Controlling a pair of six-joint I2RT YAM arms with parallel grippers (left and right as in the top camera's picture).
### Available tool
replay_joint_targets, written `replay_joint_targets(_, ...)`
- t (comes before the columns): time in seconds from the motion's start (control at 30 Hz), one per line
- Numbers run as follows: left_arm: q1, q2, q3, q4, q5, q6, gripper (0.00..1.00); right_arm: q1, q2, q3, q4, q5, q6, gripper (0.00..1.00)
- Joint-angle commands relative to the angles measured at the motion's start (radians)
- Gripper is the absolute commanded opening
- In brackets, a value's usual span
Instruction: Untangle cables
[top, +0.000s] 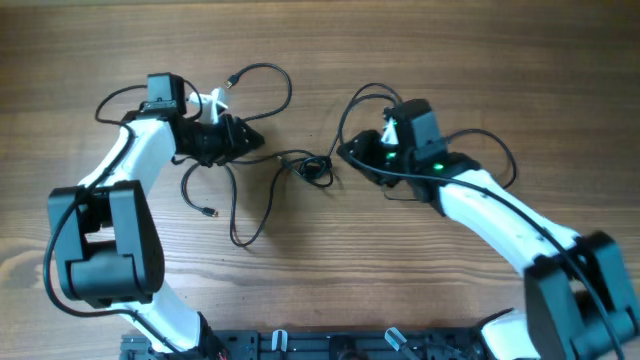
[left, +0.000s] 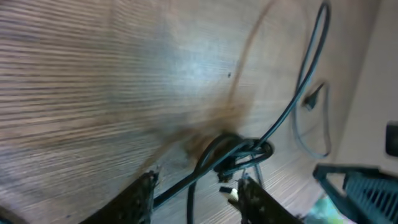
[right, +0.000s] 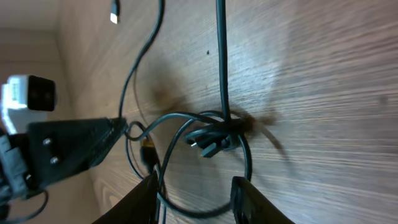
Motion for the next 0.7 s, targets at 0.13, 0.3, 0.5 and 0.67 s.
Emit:
replay_joint_targets(0.13, -0.027, -0.022, 0.017, -0.010, -0.087, 0.080, 0.46, 0.038, 0.119, -0.010, 0.181, -0.009, 0.135, 0.41)
replay_joint_targets(0.3, -0.027, -0.022, 0.017, -0.073, -0.087, -0.013, 0.51, 0.038, 0.122, -0.010, 0.241, 0.000, 0.180, 0.41)
replay_joint_targets(0.5, -0.027, -0.022, 0.017, -0.262, -0.062, -0.122, 0.52, 0.042, 0.124, -0.010, 0.242, 0.002, 0.180, 0.41)
replay_joint_targets(0.67, -0.026, -0.022, 0.017, -0.360, -0.037, -0.178, 0.50, 0.066, 0.124, -0.010, 0.242, 0.009, 0.179, 0.44)
